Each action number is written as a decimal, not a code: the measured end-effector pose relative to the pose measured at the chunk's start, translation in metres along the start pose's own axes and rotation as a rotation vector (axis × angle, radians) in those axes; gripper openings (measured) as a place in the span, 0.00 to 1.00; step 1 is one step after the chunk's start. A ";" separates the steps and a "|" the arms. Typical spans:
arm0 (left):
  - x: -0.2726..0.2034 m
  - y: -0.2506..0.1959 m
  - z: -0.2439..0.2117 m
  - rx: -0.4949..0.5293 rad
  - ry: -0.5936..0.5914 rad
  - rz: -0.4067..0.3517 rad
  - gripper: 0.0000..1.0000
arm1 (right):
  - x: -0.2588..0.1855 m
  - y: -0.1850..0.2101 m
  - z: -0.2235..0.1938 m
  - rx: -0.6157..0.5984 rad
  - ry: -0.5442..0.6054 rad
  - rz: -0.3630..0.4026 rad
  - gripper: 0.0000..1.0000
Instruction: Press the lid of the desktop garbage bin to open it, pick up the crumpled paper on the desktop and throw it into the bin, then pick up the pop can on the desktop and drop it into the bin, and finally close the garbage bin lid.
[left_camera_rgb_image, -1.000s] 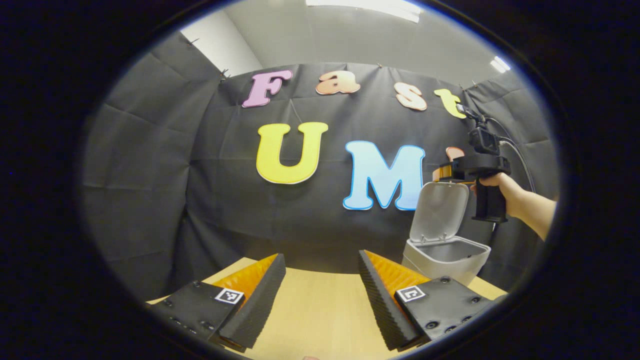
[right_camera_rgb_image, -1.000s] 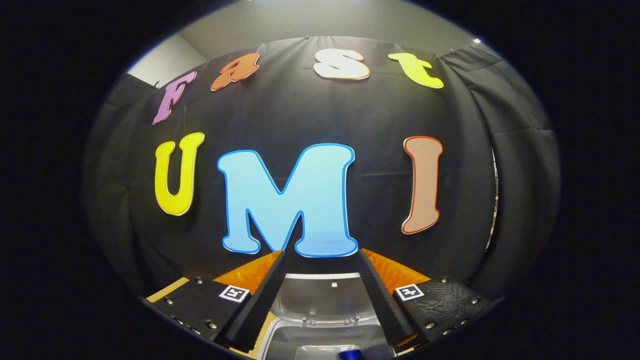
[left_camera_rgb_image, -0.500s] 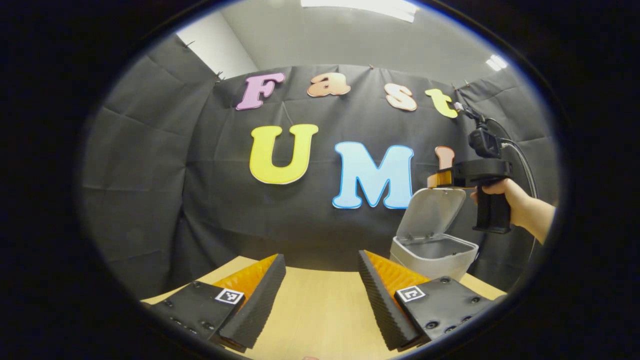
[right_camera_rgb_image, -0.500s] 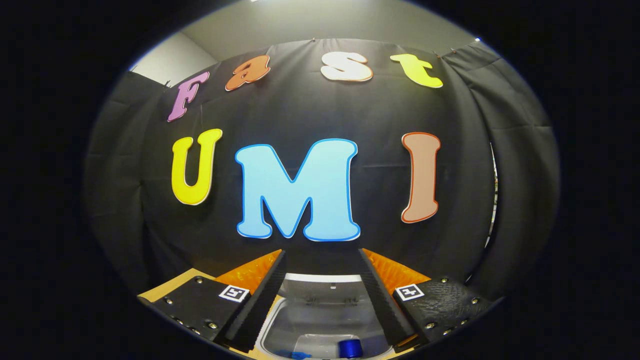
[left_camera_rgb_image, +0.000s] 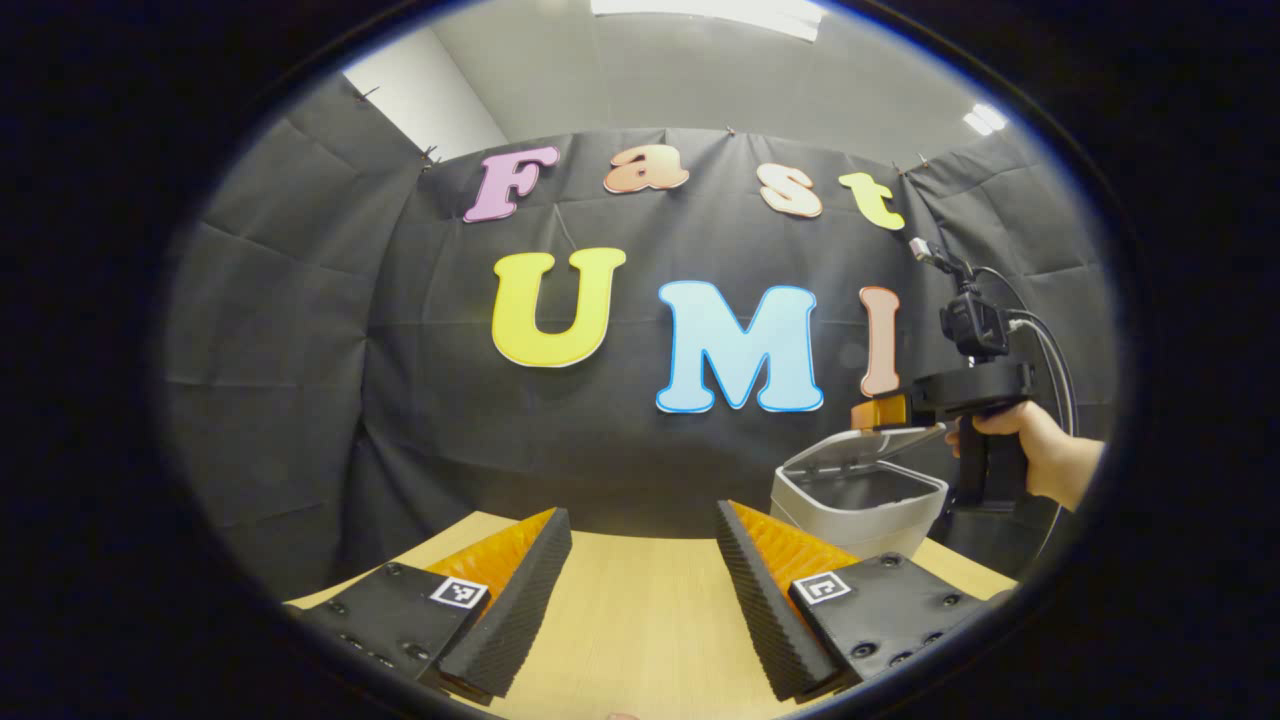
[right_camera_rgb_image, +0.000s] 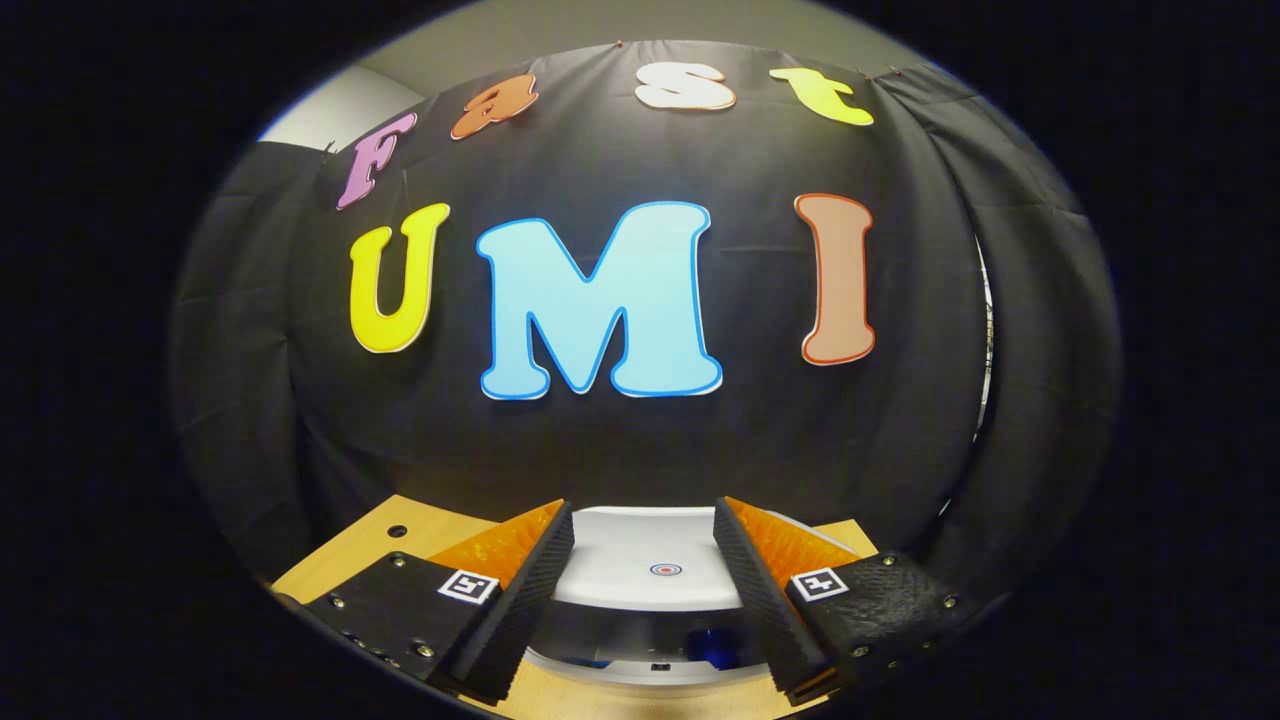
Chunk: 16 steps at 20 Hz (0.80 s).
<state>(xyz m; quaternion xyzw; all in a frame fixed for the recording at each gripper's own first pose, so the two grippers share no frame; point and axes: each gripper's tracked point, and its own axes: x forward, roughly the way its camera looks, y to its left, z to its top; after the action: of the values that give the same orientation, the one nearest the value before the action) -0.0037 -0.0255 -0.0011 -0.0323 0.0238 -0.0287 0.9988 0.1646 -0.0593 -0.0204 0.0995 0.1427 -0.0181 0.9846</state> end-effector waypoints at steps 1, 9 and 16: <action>0.001 0.000 -0.001 0.006 0.003 0.001 0.95 | 0.001 0.000 -0.006 0.003 0.005 -0.003 0.91; 0.007 0.006 -0.006 0.016 0.016 0.009 0.95 | 0.010 -0.006 -0.035 0.020 0.031 -0.031 0.90; 0.014 0.009 -0.015 0.003 0.040 0.010 0.95 | 0.016 -0.010 -0.041 0.001 0.002 -0.063 0.91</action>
<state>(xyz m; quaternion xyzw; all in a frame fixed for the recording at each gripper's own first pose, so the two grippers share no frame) 0.0098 -0.0184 -0.0174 -0.0303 0.0438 -0.0243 0.9983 0.1678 -0.0605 -0.0658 0.0953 0.1468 -0.0490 0.9834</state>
